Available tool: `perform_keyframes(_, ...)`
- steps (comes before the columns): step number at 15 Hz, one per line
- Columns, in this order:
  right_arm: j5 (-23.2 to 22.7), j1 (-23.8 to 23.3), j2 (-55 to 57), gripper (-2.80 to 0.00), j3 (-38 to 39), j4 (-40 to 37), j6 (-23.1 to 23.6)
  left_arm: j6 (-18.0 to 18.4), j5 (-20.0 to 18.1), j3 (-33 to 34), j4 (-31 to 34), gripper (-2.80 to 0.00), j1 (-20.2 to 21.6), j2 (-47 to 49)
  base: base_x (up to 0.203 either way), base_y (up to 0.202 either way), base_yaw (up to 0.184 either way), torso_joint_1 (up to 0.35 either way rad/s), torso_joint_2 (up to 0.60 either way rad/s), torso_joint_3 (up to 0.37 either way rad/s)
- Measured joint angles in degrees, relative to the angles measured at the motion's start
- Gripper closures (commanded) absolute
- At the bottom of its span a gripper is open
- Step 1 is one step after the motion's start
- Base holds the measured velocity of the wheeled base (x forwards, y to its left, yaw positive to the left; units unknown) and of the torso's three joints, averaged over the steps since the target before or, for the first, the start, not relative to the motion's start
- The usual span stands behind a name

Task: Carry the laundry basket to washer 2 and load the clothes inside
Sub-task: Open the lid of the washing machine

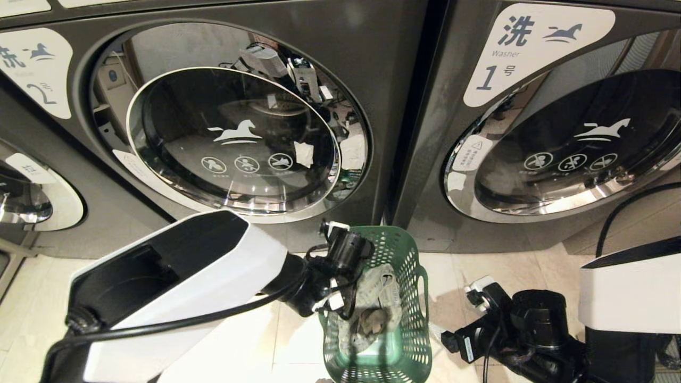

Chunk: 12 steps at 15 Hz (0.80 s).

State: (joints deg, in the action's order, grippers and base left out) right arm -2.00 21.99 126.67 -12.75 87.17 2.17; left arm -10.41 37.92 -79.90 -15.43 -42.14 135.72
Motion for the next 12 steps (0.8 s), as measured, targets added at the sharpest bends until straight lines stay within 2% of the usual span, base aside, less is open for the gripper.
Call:
perform_keyframes(6,0.1,0.0,-15.4,-2.8,3.1,0.0,0.6,0.1,-0.9,5.7,0.1,-2.8,0.3,-14.2,0.0,0.0,0.0,0.0,0.0,0.0)
perform_keyframes(12,0.2,0.0,-31.1,-2.8,5.4,-0.1,1.8,0.0,-6.7,18.9,-0.3,-2.8,2.0,-34.0,0.0,0.0,0.0,0.0,0.0,0.0)
